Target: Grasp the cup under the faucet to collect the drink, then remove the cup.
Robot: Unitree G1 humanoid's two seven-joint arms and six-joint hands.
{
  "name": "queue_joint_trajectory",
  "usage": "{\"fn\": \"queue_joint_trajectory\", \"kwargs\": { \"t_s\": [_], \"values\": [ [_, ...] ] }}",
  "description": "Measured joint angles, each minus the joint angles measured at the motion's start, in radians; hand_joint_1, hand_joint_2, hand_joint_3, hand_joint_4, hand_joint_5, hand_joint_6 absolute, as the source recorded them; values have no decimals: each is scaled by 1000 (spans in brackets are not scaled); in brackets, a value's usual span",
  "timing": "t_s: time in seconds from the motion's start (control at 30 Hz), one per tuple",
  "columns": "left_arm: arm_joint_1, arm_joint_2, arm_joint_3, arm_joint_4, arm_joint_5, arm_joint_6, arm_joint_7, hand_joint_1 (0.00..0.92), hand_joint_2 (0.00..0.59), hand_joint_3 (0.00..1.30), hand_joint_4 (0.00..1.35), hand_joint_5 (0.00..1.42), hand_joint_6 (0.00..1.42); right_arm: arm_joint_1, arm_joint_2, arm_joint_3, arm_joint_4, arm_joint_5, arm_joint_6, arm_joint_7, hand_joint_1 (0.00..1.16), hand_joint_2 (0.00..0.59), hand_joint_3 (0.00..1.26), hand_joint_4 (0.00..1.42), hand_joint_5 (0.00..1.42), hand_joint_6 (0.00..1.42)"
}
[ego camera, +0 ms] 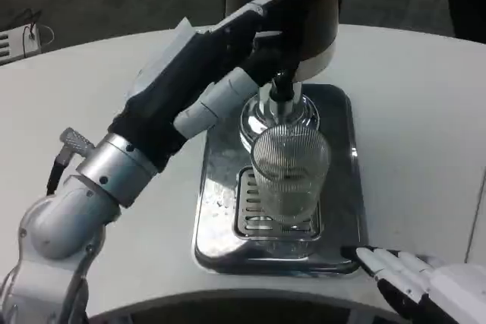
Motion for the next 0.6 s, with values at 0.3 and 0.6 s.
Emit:
{"fn": "queue_joint_trajectory", "kwargs": {
  "t_s": [0.3,0.6],
  "values": [
    [-79,2,-40,106,13,8,-65,0,43,182,134,243,306,2,2,-1,0,5,0,0,542,431,5,0,0,0],
    [-109,12,-57,141,66,-34,-87,0,52,165,108,213,264,19,6,-11,0,15,-3,0,536,436,5,0,0,0]
  ]
}}
